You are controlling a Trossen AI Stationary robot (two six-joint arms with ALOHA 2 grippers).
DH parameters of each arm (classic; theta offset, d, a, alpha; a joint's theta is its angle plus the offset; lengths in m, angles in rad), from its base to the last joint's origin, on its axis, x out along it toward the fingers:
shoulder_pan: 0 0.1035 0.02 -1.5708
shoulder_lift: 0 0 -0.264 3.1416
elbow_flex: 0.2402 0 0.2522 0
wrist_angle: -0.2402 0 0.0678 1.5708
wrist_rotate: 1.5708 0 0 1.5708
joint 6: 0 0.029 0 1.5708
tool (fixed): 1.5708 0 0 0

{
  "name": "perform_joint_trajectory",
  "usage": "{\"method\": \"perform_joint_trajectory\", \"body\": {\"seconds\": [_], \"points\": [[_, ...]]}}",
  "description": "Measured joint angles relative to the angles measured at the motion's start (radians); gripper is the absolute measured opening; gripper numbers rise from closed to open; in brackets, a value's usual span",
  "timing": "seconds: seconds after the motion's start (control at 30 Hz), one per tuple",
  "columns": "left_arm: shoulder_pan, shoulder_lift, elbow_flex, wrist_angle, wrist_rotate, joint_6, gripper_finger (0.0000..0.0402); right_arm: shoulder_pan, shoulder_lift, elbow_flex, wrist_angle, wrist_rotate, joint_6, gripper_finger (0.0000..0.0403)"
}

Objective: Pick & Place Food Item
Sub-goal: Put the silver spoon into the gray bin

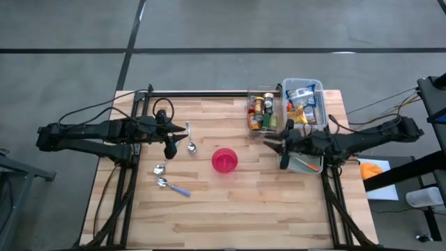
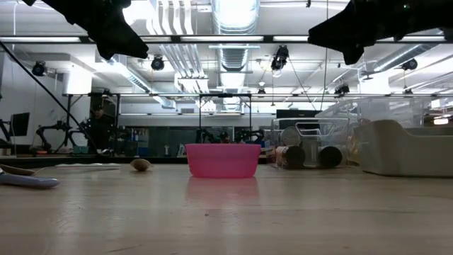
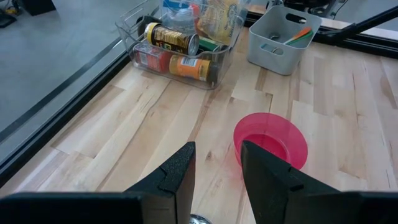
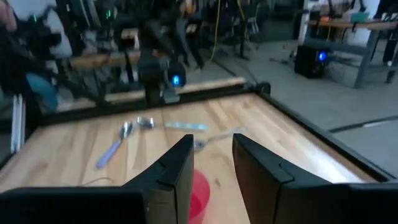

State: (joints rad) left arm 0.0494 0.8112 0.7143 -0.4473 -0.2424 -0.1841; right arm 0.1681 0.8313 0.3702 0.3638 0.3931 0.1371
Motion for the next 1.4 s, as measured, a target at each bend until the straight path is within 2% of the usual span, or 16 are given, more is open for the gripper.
{"method": "perform_joint_trajectory", "body": {"seconds": [0.17, 1.4], "points": [[0.0, 0.0, 0.0, 0.0, 0.0, 0.0, 0.0129, -0.054, -0.066, -0.044, 0.013, -0.075, 0.0, 0.011], [0.0, 0.0, 0.0, 0.0, 0.0, 0.0, 0.0129, -0.055, -0.043, -0.049, 0.008, -0.079, 0.001, 0.011]]}}
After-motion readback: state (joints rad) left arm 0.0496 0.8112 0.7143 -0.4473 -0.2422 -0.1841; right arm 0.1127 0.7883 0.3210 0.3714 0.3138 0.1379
